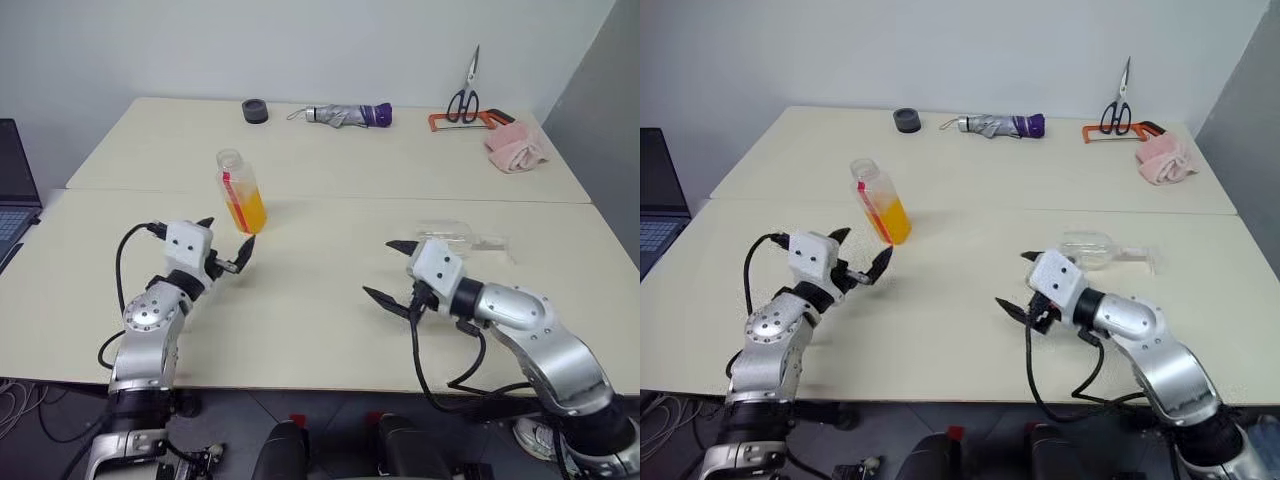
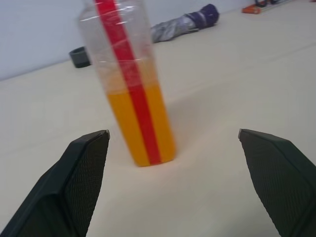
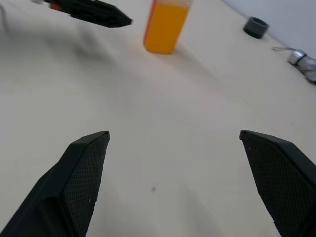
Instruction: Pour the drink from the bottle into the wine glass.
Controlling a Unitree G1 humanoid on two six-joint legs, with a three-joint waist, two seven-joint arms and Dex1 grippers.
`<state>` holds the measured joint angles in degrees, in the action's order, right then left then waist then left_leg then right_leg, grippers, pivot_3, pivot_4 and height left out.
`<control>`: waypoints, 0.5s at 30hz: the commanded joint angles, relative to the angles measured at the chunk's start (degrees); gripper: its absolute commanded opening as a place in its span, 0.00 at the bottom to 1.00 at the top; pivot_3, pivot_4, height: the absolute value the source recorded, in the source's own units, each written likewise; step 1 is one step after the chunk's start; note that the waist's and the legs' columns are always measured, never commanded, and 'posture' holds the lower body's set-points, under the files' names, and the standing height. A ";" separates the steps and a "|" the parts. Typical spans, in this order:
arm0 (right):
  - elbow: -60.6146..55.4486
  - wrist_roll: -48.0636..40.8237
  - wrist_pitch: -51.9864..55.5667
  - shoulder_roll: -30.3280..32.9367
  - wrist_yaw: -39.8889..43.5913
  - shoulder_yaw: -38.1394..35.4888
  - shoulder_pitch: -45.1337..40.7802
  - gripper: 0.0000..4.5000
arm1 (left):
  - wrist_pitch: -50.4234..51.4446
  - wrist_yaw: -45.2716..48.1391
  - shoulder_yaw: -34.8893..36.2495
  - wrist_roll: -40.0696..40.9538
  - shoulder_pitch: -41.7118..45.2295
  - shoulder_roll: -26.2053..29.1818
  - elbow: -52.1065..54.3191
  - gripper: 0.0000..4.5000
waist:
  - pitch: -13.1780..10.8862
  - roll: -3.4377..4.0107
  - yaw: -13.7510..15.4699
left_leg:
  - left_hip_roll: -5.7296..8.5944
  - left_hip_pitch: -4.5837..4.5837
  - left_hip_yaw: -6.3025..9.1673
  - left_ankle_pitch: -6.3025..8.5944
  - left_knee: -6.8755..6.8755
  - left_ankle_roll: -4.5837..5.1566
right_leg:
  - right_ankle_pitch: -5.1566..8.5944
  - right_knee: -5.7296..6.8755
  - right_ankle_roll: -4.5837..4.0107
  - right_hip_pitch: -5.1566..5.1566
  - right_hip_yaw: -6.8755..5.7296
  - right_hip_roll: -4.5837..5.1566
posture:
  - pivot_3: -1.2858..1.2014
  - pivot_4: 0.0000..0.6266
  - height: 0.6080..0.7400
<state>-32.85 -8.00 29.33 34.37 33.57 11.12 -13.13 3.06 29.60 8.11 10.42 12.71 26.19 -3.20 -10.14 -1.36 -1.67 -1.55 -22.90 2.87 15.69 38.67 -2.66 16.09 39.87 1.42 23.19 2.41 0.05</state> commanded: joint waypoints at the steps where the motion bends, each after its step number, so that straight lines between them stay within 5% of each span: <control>1: -2.93 8.05 -4.17 4.77 -3.55 -4.27 3.30 1.00 | 0.32 6.11 -4.29 1.92 -0.79 1.23 8.84 1.00 | 0.00 0.00 0.17 | 0.01 0.00 -0.03 0.00 0.00 0.00 | 0.00 -0.01 0.00 -0.01 0.00 0.00 | 0.52 0.24 1.00; 9: 5.70 29.81 -9.83 12.65 -11.46 -2.77 8.34 1.00 | 7.89 20.70 -9.62 8.84 5.38 5.06 10.57 1.00 | -0.01 -0.01 -0.22 | -0.01 0.09 -0.26 0.00 -0.02 0.00 | 0.08 -0.04 0.07 -0.03 0.08 -0.16 | 0.52 0.24 1.00; 15: 17.66 42.08 -11.59 10.86 -18.70 0.72 4.08 1.00 | 10.24 31.38 -14.30 11.23 11.41 5.21 7.58 1.00 | -0.01 -0.01 -0.24 | -0.03 0.08 -0.33 0.00 -0.03 0.00 | 0.08 -0.04 0.03 0.00 0.13 -0.23 | 0.52 0.24 1.00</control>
<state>-16.56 31.10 19.03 45.62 17.32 12.14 -7.35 13.31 58.36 -5.22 20.35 23.13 31.10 3.99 -10.15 -1.36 -1.90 -1.58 -22.81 2.51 15.69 38.64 -2.66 16.16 39.83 1.42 23.20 2.58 -0.18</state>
